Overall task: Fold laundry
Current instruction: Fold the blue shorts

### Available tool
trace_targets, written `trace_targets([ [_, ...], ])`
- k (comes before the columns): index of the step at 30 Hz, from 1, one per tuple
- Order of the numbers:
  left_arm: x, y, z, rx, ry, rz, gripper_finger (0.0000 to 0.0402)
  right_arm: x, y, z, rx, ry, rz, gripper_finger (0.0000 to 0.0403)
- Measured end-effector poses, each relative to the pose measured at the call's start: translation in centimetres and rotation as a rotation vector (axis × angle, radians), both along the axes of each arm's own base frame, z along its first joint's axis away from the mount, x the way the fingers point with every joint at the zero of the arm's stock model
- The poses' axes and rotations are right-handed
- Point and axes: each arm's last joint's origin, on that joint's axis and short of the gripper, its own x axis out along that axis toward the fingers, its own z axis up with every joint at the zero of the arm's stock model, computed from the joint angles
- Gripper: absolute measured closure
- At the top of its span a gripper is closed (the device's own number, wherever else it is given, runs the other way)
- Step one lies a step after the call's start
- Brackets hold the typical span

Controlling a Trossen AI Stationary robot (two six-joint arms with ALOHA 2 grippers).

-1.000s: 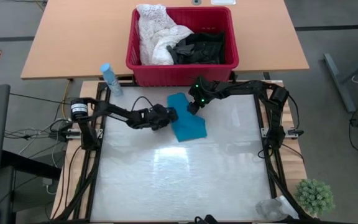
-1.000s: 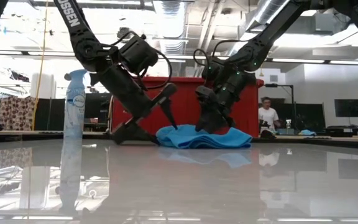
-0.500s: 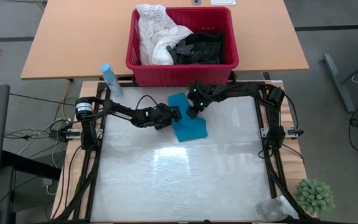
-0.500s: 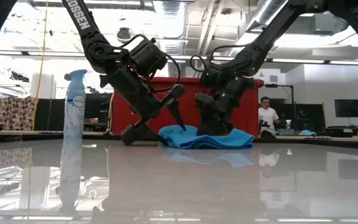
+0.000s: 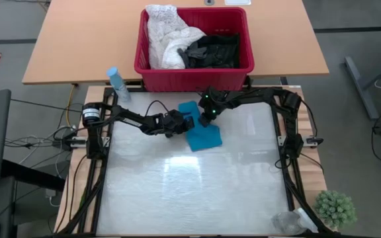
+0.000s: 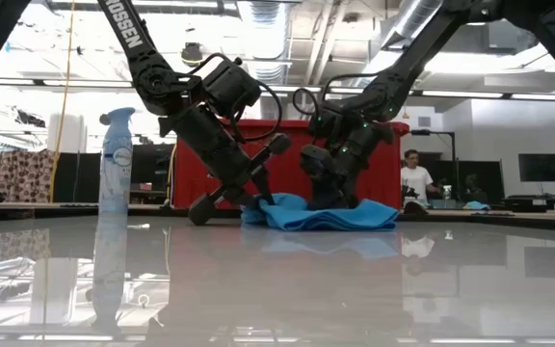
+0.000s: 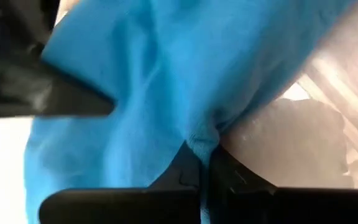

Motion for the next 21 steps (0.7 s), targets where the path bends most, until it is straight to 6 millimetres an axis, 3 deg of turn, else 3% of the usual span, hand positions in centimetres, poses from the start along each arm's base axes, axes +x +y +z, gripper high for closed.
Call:
trace_targets([
  [7, -0.3, 0.5, 1.8, 0.083, -0.020, -0.044, 0.0399, -1.3, -0.4, 3.5, 0.007, -0.058, -0.008, 0.0379],
  [21, -1.1, 4.5, 5.9, 0.312, -0.178, -0.171, 0.0401, -3.5, -1.2, 9.4, -0.046, -0.244, -0.018, 0.0379],
])
